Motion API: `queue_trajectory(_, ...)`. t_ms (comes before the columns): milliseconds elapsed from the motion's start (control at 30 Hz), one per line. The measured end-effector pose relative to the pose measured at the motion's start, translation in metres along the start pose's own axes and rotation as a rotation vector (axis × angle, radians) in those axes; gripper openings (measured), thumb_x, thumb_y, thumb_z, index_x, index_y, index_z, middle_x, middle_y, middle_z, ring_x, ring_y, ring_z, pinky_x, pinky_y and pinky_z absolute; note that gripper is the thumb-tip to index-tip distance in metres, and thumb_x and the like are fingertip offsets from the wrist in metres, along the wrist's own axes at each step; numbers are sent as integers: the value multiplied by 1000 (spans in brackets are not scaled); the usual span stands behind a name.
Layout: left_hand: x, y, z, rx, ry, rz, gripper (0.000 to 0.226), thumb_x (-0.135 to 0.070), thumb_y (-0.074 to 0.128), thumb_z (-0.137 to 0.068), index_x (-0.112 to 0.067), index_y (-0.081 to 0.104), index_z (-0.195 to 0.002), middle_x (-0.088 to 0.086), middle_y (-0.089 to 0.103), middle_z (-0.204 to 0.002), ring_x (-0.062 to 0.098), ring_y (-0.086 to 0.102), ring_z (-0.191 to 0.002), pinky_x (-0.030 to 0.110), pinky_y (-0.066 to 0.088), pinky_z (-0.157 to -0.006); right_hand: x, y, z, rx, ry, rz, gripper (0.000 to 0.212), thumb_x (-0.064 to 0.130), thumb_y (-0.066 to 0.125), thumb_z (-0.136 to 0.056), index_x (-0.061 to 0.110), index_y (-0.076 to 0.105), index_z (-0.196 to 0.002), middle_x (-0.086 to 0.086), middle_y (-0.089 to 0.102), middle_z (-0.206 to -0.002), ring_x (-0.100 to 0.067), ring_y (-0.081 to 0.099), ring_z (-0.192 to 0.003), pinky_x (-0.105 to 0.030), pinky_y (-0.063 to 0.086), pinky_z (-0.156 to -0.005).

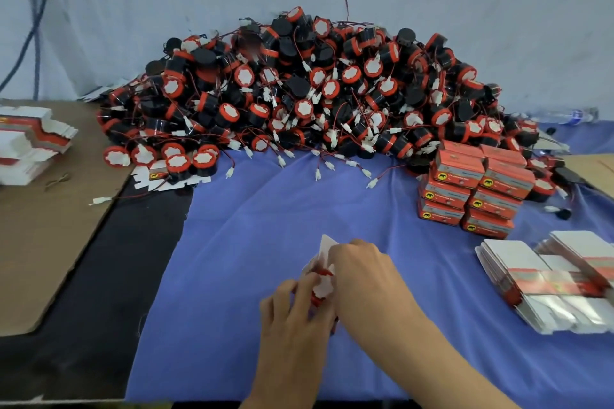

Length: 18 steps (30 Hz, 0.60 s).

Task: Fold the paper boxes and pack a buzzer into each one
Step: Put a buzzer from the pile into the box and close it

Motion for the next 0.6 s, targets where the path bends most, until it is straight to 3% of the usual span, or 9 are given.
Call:
queue_trajectory(100, 8, 5, 1, 65, -77, 1, 78, -17, 100, -44, -34, 68, -112, 3, 68, -132, 29, 46, -107, 44, 45, -81, -3, 0, -8, -17, 8, -126, 16, 8, 53, -91, 18, 58, -80, 7, 49, -75, -11, 46, -59, -18, 29, -41)
queue_trajectory(233, 11, 11, 5, 107, -138, 32, 66, -24, 102, -51, -33, 79, -111, 1, 71, -128, 28, 45, -104, 46, 53, -67, -9, 6, -12, -98, 16, -172, 21, 10, 45, -93, 22, 51, -77, 8, 55, -78, -11, 49, -64, -21, 33, -44)
queue_trajectory(300, 14, 11, 6, 78, -179, 133, 65, -21, 100, -60, -37, 73, -117, -1, 70, -127, 28, 45, -102, 44, 53, -69, -13, 10, -13, -146, 6, -164, 27, 10, 47, -91, 27, 40, -72, 13, 50, -71, -8, 47, -61, -22, 36, -47)
queue_trajectory(400, 20, 8, 7, -2, -236, 348, 52, -15, 83, -82, -44, 59, -118, -13, 63, -131, 23, 42, -103, 35, 50, -78, -20, 15, -19, -191, 12, -190, 25, 9, 56, -85, 23, 38, -75, 10, 53, -65, -14, 51, -61, -25, 33, -45)
queue_trajectory(500, 25, 10, 8, -21, -245, 378, 49, -14, 87, -81, -44, 62, -110, -23, 60, -129, 16, 39, -99, 24, 42, -80, -20, 21, -26, -160, 9, -199, 32, 7, 62, -78, 25, 35, -74, 14, 51, -61, -11, 49, -57, -23, 39, -46)
queue_trajectory(600, 28, 11, 10, -23, -262, 402, 52, -13, 90, -77, -42, 63, -111, -24, 61, -125, 12, 40, -101, 26, 45, -83, -12, 31, -30, -126, -29, -127, 22, 8, 61, -79, 24, 46, -78, 13, 49, -80, -5, 41, -56, -21, 30, -41)
Point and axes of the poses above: each hand's wrist, its own z-axis away from the middle knuckle, its own y-axis out of the palm, x = y × z, the point moved 10 cm from there along -z, towards the middle knuckle
